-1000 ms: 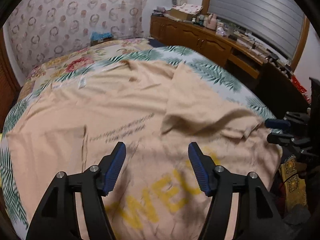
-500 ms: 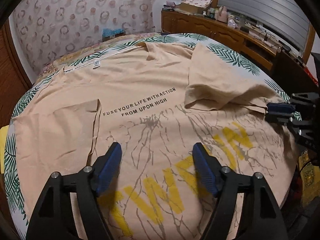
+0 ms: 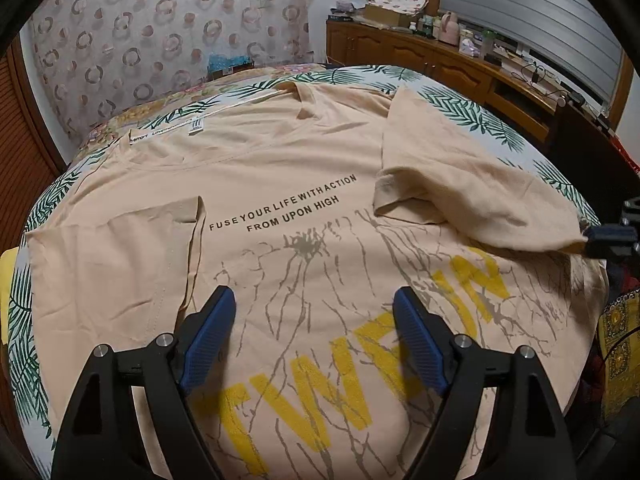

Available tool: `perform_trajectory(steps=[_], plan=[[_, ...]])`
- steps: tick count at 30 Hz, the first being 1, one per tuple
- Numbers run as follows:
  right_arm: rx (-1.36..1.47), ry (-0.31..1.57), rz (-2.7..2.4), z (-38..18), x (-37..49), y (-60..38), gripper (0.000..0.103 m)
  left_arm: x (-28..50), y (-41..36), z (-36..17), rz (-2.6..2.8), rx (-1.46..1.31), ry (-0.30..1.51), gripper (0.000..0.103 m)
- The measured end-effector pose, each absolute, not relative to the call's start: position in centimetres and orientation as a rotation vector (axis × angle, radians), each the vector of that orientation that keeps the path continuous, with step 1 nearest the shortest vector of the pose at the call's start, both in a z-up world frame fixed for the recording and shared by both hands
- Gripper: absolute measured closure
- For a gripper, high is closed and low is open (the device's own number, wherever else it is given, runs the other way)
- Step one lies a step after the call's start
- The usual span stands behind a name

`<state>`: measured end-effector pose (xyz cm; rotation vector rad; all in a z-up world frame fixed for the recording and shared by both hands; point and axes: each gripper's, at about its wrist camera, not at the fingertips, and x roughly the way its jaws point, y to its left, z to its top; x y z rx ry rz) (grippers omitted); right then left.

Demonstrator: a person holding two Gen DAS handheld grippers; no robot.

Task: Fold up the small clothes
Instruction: 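Smooth the folded sleeve flat with the right tool and open it, then move the left tool toward the shirt hem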

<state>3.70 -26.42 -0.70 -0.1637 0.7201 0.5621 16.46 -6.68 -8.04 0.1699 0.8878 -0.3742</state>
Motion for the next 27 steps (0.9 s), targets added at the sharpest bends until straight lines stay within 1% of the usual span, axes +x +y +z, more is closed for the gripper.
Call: perform_trajectory(steps=[5, 15, 20, 21, 22, 26, 27], plan=[[-0.146, 0.766, 0.588, -1.6, 3.8, -27.3, 0.1, 16.6, -6.5, -8.1, -0.366, 0.165, 0.892, 0.017], [-0.107, 0.717, 0.645, 0.6, 1.9, -28.1, 0.1, 16.6, -6.4, -8.1, -0.362, 0.164, 0.892, 0.017], [-0.176, 0.733, 0.6, 0.2, 1.5, -28.0, 0.099, 16.4, -5.9, -7.9, -0.345, 0.15, 0.878, 0.017], [-0.183, 0.739, 0.585, 0.0, 1.6, -28.0, 0.096, 16.2, -5.7, -7.6, -0.348, 0.137, 0.865, 0.017], [-0.188, 0.741, 0.575, 0.1, 1.8, -27.8, 0.09, 15.9, -5.2, -7.2, -0.352, 0.118, 0.844, 0.018], [-0.17, 0.711, 0.558, 0.9, 2.6, -28.1, 0.073, 15.3, -3.7, -5.5, -0.34, 0.091, 0.792, 0.018], [-0.166, 0.7, 0.544, 1.2, 3.1, -28.2, 0.063, 15.1, -3.2, -5.1, -0.33, 0.09, 0.779, 0.018]])
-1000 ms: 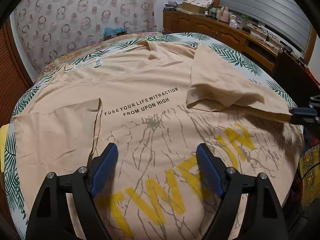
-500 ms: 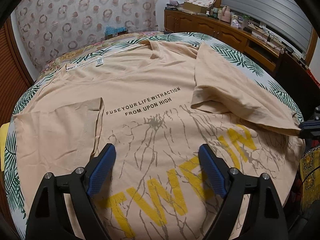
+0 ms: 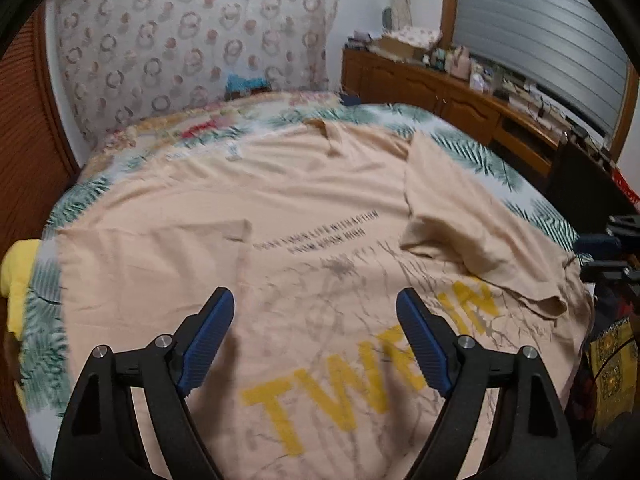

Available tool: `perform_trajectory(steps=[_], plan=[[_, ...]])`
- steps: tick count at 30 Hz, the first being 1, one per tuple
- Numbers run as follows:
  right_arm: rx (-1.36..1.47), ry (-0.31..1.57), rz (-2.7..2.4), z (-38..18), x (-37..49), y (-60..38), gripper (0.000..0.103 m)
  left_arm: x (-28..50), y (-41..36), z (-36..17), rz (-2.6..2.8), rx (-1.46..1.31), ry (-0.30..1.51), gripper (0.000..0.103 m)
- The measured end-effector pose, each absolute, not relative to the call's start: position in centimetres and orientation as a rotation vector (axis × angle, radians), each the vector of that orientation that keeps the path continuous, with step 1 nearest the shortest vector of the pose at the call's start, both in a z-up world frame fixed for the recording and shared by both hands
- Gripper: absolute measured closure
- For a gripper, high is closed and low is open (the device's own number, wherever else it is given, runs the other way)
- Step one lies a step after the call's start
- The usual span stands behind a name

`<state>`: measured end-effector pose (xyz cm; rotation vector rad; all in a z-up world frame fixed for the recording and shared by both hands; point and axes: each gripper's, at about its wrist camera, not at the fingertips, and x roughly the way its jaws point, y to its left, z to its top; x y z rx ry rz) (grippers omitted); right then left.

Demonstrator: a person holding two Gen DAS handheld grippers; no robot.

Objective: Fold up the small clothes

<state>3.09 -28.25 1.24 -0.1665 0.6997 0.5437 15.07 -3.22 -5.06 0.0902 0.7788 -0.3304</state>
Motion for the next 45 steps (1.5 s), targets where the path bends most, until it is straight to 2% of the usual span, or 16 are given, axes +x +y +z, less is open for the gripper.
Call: perform_trajectory(steps=[1, 2, 5, 11, 20, 32, 34, 35, 36, 37, 38, 39, 45], plan=[[-0.165, 0.69, 0.535, 1.4, 3.4, -28.2, 0.056, 15.0, -2.4, -4.5, -0.317, 0.088, 0.763, 0.018], [-0.16, 0.679, 0.53, 1.7, 4.1, -28.4, 0.055, 15.0, -1.7, -4.0, -0.306, 0.086, 0.753, 0.018], [-0.148, 0.675, 0.511, 2.1, 6.7, -28.5, 0.054, 15.4, 0.5, -3.0, -0.267, 0.079, 0.737, 0.02], [-0.15, 0.71, 0.469, 2.3, 13.5, -28.7, 0.054, 18.2, 6.9, -2.6, -0.163, 0.046, 0.763, 0.033], [-0.154, 0.815, 0.453, 0.3, 21.2, -27.3, 0.054, 23.2, 13.5, -5.3, -0.03, 0.025, 0.878, 0.034], [-0.134, 0.841, 0.447, -0.5, 25.8, -24.8, 0.054, 24.8, 14.7, -7.9, -0.045, -0.024, 0.934, 0.035], [-0.152, 0.842, 0.447, -1.0, 26.4, -24.7, 0.054, 25.0, 14.5, -7.8, -0.056, -0.02, 0.931, 0.044], [-0.166, 0.84, 0.454, -1.0, 26.4, -24.3, 0.054, 25.1, 14.5, -7.7, -0.061, -0.021, 0.931, 0.052], [-0.176, 0.838, 0.463, -1.1, 26.2, -24.4, 0.062, 25.2, 14.4, -7.6, -0.067, -0.022, 0.933, 0.063], [-0.183, 0.836, 0.477, -1.2, 26.1, -24.5, 0.086, 25.3, 14.3, -7.5, -0.075, -0.026, 0.935, 0.069], [-0.187, 0.836, 0.497, -1.1, 25.9, -24.2, 0.096, 25.3, 14.2, -7.5, -0.092, -0.03, 0.939, 0.08], [-0.188, 0.841, 0.514, -1.1, 25.9, -24.0, 0.098, 25.4, 14.0, -7.4, -0.112, -0.034, 0.946, 0.094], [-0.164, 0.782, 0.588, 1.1, 23.8, -23.1, 0.099, 23.3, 12.6, -4.2, -0.198, -0.051, 0.882, 0.097]])
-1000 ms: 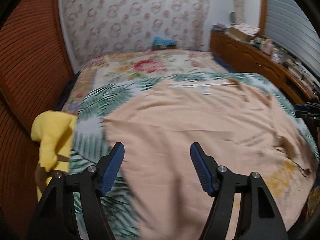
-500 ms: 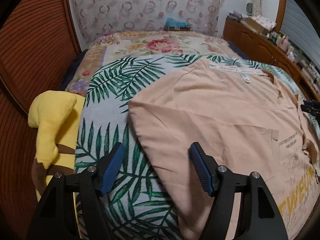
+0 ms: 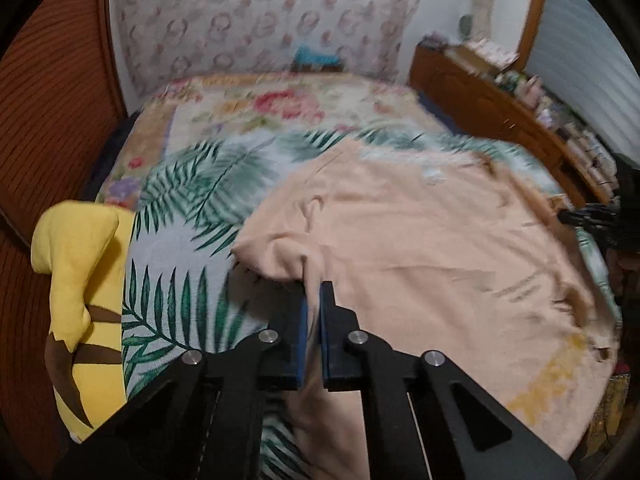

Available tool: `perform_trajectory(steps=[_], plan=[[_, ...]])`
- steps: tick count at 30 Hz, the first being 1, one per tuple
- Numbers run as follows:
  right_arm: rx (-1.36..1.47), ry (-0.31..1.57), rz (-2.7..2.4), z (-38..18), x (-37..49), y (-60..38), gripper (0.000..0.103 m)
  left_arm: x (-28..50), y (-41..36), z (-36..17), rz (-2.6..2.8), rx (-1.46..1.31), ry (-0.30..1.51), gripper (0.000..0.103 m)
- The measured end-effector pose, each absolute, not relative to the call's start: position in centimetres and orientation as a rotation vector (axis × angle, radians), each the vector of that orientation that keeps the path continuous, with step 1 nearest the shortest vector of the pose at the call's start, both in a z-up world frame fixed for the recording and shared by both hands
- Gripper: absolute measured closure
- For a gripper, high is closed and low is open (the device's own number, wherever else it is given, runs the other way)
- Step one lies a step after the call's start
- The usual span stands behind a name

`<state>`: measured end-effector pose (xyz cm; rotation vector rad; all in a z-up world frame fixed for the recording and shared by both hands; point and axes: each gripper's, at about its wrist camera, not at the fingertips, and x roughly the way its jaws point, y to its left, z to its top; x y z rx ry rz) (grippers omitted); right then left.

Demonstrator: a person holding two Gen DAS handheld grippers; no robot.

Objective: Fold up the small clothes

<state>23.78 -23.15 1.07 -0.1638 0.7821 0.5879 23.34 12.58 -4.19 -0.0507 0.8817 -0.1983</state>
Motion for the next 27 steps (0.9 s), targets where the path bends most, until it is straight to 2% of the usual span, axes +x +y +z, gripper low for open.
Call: perform_trajectory(steps=[7, 11, 19, 27], plan=[[-0.116, 0.652, 0.625, 6.0, 16.4, -24.9, 0.099, 13.2, 9.7, 2.9, -0.291, -0.023, 0.702, 0.097], [-0.112, 0.619, 0.633, 7.7, 10.1, -26.7, 0.099, 7.1, 9.3, 4.8, -0.335, 0.008, 0.681, 0.097], [-0.149, 0.643, 0.614, 9.1, -0.9, -31.3, 0.099, -1.6, 11.4, 6.0, -0.274, 0.041, 0.709, 0.097], [-0.186, 0.715, 0.614, 8.6, -5.2, -31.7, 0.099, -3.4, 11.1, 3.1, -0.212, 0.061, 0.774, 0.097]])
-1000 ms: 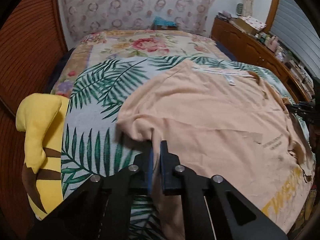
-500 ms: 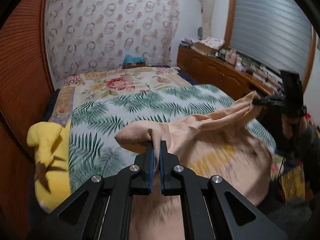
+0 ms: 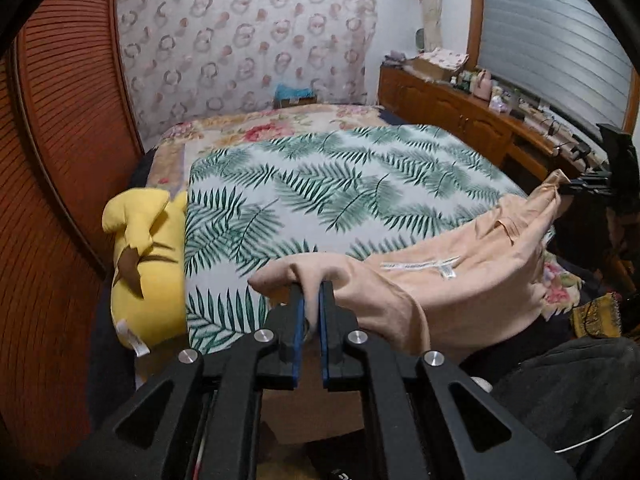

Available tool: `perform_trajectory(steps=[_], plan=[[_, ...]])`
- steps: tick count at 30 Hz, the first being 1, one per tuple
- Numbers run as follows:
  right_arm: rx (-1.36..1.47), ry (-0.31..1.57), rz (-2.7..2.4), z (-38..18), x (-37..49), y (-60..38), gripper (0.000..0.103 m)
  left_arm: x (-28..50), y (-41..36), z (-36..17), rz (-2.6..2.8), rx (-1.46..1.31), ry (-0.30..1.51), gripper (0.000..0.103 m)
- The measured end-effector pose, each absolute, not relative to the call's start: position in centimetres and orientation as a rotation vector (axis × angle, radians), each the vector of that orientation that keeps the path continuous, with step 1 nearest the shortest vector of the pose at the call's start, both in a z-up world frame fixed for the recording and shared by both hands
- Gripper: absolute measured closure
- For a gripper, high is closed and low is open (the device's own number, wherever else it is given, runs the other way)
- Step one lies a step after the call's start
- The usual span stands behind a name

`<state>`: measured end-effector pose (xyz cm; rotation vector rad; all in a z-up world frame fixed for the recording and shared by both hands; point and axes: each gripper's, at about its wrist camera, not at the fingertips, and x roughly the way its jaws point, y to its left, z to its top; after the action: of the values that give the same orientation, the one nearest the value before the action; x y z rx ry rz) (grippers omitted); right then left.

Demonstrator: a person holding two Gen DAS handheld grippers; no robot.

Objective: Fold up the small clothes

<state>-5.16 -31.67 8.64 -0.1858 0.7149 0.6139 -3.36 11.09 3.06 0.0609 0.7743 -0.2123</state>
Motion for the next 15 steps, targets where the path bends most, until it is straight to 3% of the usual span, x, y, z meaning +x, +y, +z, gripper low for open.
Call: perform_trajectory(steps=[3, 5, 8, 10, 11, 15], plan=[[-0.209, 0.738, 0.608, 7.7, -4.8, -30.4, 0.099, -3.2, 11.4, 2.1, -0.203, 0.045, 0.792, 0.096], [-0.228, 0.76, 0.601, 7.1, -4.9, -30.1, 0.099, -3.3, 11.7, 2.2, -0.207, 0.036, 0.787, 0.089], [-0.237, 0.778, 0.596, 7.1, -3.8, -28.9, 0.089, -3.5, 12.2, 2.9, -0.205, 0.027, 0.766, 0.077], [-0.237, 0.772, 0.595, 7.5, -3.8, -29.0, 0.069, -3.6, 12.5, 3.5, -0.206, 0.015, 0.744, 0.067], [-0.238, 0.766, 0.586, 7.7, -3.9, -29.1, 0.065, -3.5, 12.4, 3.6, -0.204, 0.013, 0.739, 0.054], [-0.2, 0.741, 0.568, 8.2, -3.1, -29.8, 0.064, -2.1, 12.5, 2.3, -0.209, -0.003, 0.76, 0.049]])
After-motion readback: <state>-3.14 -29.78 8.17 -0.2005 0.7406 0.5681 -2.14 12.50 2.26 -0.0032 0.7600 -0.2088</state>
